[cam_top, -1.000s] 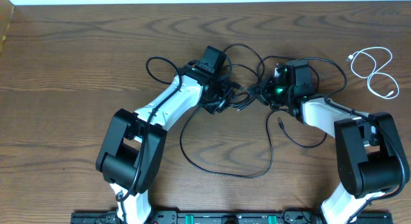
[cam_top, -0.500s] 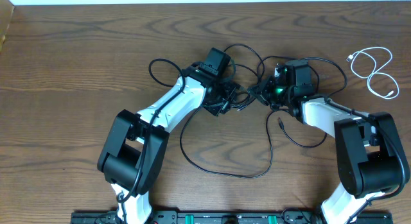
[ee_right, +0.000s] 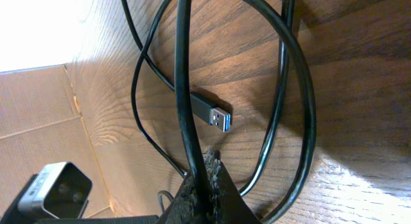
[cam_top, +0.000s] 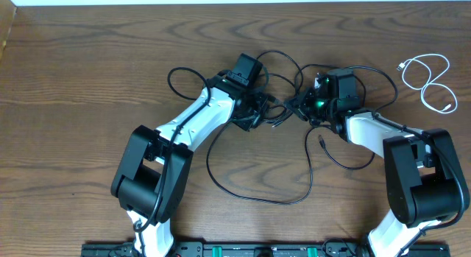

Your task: Untangle cables

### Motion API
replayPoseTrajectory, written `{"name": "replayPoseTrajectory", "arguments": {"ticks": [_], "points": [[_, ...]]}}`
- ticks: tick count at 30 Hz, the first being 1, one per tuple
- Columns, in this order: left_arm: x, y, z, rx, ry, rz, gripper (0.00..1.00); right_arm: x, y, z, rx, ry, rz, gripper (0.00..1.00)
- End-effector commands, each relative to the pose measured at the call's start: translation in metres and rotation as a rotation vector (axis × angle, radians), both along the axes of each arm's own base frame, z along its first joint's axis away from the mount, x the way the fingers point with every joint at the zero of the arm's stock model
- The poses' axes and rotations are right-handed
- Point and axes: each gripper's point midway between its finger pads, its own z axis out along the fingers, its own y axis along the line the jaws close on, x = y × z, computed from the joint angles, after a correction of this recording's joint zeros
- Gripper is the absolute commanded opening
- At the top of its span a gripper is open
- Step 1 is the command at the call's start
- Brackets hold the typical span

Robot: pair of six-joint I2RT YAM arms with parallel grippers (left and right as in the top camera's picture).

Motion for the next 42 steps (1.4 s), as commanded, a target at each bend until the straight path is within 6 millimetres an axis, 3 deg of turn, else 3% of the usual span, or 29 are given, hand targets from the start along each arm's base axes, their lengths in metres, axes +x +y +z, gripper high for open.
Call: {"name": "replayPoseTrajectory", "arguments": {"ticks": [1, 6, 17, 27, 29, 34, 38, 42], "points": [[-0.0084, -0.0035, -0.0035, 0.017, 0.011, -0.014, 0.35, -0.0032, 0.001, -0.0029, 0.011, 0.018, 0.002, 0.01], [-0.0093, -0.0045, -0.0044, 0.03, 0.003, -0.017, 0.35, -0.0032, 0.001, -0.0028, 0.011, 0.019, 0.003, 0.01], [-0.0066, -0.0018, -0.0078, 0.095, -0.034, 0.002, 0.25, -0.0032, 0.001, -0.0028, 0.011, 0.019, 0.003, 0.01], [-0.0053, -0.0011, -0.0109, 0.1, -0.024, 0.036, 0.25, -0.0033, 0.001, -0.0029, 0.011, 0.019, 0.003, 0.01], [-0.0046, -0.0014, -0.0106, 0.098, -0.026, 0.038, 0.2, -0.0033, 0.001, -0.0029, 0.011, 0.019, 0.003, 0.01], [-0.0047, -0.0015, -0.0106, 0.098, -0.026, 0.038, 0.19, -0.0033, 0.001, -0.0029, 0.011, 0.019, 0.003, 0.01], [-0.0047, -0.0014, -0.0111, 0.099, -0.025, 0.038, 0.08, -0.0032, 0.001, -0.0028, 0.011, 0.019, 0.003, 0.01], [-0.0037, 0.0, -0.0116, 0.107, -0.03, 0.041, 0.07, -0.0033, 0.001, -0.0029, 0.011, 0.019, 0.003, 0.01]]}}
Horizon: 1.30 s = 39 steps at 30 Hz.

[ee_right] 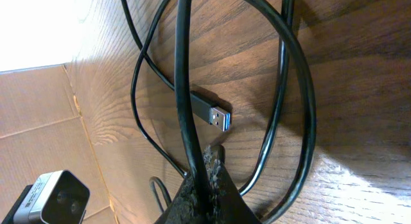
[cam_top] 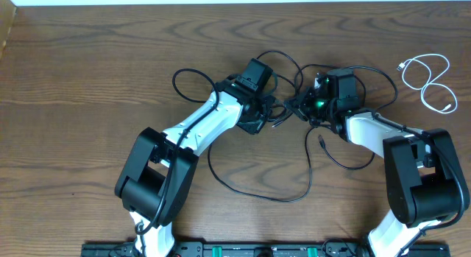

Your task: Untangle cables

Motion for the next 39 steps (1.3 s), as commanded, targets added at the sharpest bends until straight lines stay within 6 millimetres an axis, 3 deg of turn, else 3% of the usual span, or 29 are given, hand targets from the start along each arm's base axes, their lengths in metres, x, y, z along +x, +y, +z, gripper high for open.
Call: {"name": "replayPoseTrajectory", "arguments": {"ticks": [1, 8, 15, 22, 26, 30, 35, 39], "points": [[-0.001, 0.005, -0.007, 0.031, 0.006, 0.012, 0.08, -0.003, 0.001, -0.003, 0.011, 0.018, 0.002, 0.01], [0.0, 0.007, -0.008, 0.049, -0.017, -0.025, 0.07, -0.003, 0.001, -0.003, 0.006, 0.011, 0.009, 0.03], [0.0, 0.007, -0.008, 0.087, -0.098, -0.238, 0.07, -0.004, 0.001, -0.003, -0.001, 0.005, 0.018, 0.29], [0.001, 0.008, -0.008, 0.093, -0.11, -0.265, 0.07, -0.012, 0.012, 0.006, 0.09, 0.031, 0.069, 0.29], [0.004, 0.012, -0.008, 0.094, -0.108, -0.253, 0.07, -0.025, 0.023, 0.025, 0.229, 0.044, 0.177, 0.32], [0.009, 0.02, -0.007, 0.091, -0.104, -0.228, 0.07, -0.047, 0.026, 0.029, 0.316, 0.146, 0.236, 0.24], [0.013, 0.025, -0.005, 0.04, -0.082, -0.209, 0.07, -0.074, 0.024, 0.007, 0.236, 0.231, 0.274, 0.36], [0.014, 0.026, -0.003, -0.003, -0.073, -0.221, 0.07, -0.077, 0.022, 0.007, 0.226, 0.239, 0.278, 0.49]]}}
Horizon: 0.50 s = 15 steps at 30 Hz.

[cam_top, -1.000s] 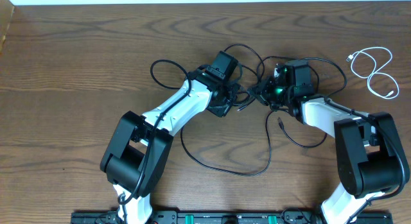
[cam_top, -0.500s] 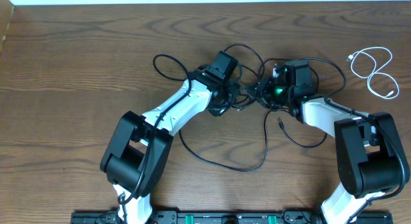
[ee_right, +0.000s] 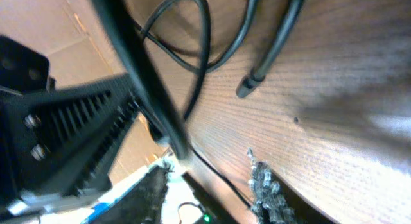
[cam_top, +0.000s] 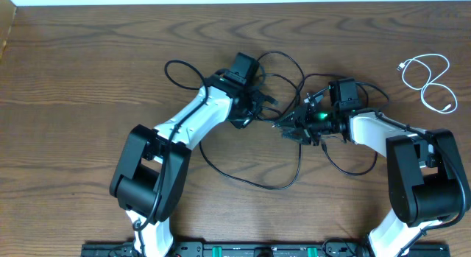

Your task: Untangle cables

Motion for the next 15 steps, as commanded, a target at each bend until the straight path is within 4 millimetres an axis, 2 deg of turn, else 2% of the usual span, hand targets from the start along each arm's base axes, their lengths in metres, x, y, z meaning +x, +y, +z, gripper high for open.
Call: {"name": "replayPoseTrajectory", "arguments": {"ticks": [1, 3, 6, 8, 12, 15], "points": [[-0.004, 0.0, -0.003, -0.038, 0.028, -0.037, 0.07, -0.001, 0.002, 0.006, 0.019, -0.05, 0.04, 0.54], [-0.005, -0.001, -0.002, -0.054, 0.025, -0.068, 0.07, 0.0, 0.006, 0.016, 0.049, -0.065, 0.049, 0.57], [-0.005, -0.001, -0.002, -0.048, 0.011, -0.097, 0.07, 0.005, 0.013, 0.039, 0.124, -0.112, 0.072, 0.56], [-0.005, -0.001, -0.002, -0.045, 0.001, -0.122, 0.07, 0.015, 0.016, 0.053, 0.158, -0.156, 0.058, 0.49], [-0.005, -0.002, -0.002, -0.043, -0.001, -0.128, 0.07, 0.036, 0.016, 0.062, 0.161, -0.202, -0.007, 0.34], [-0.006, -0.002, -0.002, -0.043, 0.0, -0.129, 0.07, 0.051, 0.013, 0.061, 0.127, -0.23, -0.071, 0.32]]}}
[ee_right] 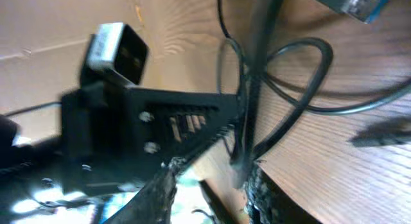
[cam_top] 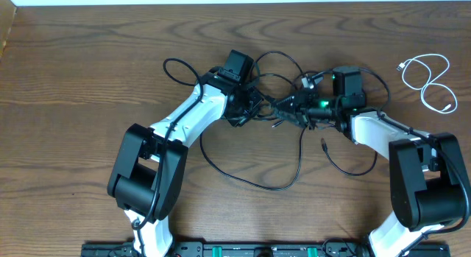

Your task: Untangle cables

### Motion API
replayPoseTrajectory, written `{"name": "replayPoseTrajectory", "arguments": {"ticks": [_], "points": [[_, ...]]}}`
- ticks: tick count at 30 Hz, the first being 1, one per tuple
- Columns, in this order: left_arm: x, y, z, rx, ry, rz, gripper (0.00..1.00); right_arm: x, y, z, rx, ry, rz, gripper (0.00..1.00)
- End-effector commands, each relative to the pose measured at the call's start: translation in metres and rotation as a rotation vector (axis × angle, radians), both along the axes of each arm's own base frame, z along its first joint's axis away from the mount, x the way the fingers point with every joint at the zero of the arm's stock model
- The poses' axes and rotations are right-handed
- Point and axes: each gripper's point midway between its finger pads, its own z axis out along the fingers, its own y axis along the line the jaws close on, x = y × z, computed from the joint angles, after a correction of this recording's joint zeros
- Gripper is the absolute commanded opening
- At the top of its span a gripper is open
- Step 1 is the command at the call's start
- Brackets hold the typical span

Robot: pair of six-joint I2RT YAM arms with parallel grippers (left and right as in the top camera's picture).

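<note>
Black cables (cam_top: 294, 150) lie knotted at the table's middle, with one long loop sagging toward the front. My left gripper (cam_top: 249, 104) sits at the knot's left side, and its fingers (ee_right: 192, 121) taper onto a black cable (ee_right: 253, 70), apparently shut on it. Facing it from the right, my right gripper (cam_top: 283, 110) is open (ee_right: 212, 179), and a strand passes just by its right finger (ee_right: 260, 185). A USB plug (ee_right: 350, 0) lies on the wood beyond.
A coiled white cable (cam_top: 428, 80) lies apart at the far right. A black plug end (cam_top: 324, 144) rests by the right arm. The wooden table (cam_top: 88, 102) has a bare left half.
My right gripper has moved up and left, closer to the left gripper, and stays open. The left gripper shifted slightly left and back, and the knot's strands between the two grippers are more stretched.
At first my right gripper was shut on a black cable beside a USB plug, the left gripper at the knot. The left arm then moved right. Later the right gripper was open and lower left. Now the two grippers face each other closely.
</note>
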Motion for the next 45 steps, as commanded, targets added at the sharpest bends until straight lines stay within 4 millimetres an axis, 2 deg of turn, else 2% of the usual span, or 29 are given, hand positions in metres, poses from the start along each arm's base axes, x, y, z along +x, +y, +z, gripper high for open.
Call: {"name": "replayPoseTrajectory", "arguments": {"ticks": [1, 4, 7, 9, 12, 16, 18, 22, 24, 26, 31, 35, 38, 41, 45], "points": [[-0.005, 0.0, -0.006, 0.003, 0.011, -0.03, 0.07, 0.018, -0.004, 0.008, -0.023, 0.006, -0.095, 0.32], [-0.005, 0.0, -0.006, 0.003, 0.011, -0.03, 0.07, 0.025, -0.009, 0.002, -0.061, 0.006, -0.143, 0.32], [-0.005, 0.0, -0.006, 0.003, 0.01, -0.029, 0.07, 0.02, -0.004, 0.001, -0.052, 0.035, -0.134, 0.33], [-0.004, 0.0, -0.006, 0.006, 0.009, -0.027, 0.07, 0.01, 0.006, 0.006, -0.009, 0.073, -0.087, 0.31], [-0.003, 0.003, -0.006, 0.018, 0.003, -0.022, 0.07, -0.004, 0.02, 0.02, 0.062, 0.065, 0.008, 0.35], [-0.003, 0.002, -0.006, 0.018, 0.003, -0.024, 0.07, 0.008, 0.02, 0.036, 0.092, -0.051, 0.011, 0.38], [-0.003, 0.002, -0.006, 0.019, 0.002, -0.024, 0.07, 0.013, 0.019, 0.04, 0.106, -0.05, -0.009, 0.39], [-0.001, 0.005, -0.007, 0.026, -0.001, -0.017, 0.07, 0.002, 0.024, 0.043, 0.14, 0.006, 0.032, 0.36], [-0.001, 0.006, -0.007, 0.026, -0.001, -0.014, 0.07, -0.004, 0.026, 0.037, 0.118, -0.008, 0.061, 0.37], [0.0, 0.006, -0.007, 0.026, -0.001, -0.013, 0.07, -0.011, 0.023, 0.021, 0.06, -0.016, 0.074, 0.43], [0.0, 0.006, -0.007, 0.026, -0.001, -0.013, 0.07, -0.023, -0.003, -0.021, -0.117, 0.048, 0.048, 0.5], [0.001, 0.009, -0.007, 0.025, -0.001, -0.007, 0.07, -0.042, -0.013, -0.028, -0.116, 0.135, 0.079, 0.61], [0.004, 0.01, -0.006, 0.022, -0.007, 0.0, 0.07, -0.057, -0.011, -0.031, -0.119, 0.183, 0.114, 0.68], [0.005, 0.009, -0.006, 0.019, -0.013, 0.0, 0.07, -0.072, 0.002, -0.019, -0.043, 0.204, 0.183, 0.66], [0.005, 0.009, -0.006, 0.019, -0.013, -0.001, 0.07, -0.072, 0.025, 0.021, 0.157, 0.104, 0.291, 0.55]]}}
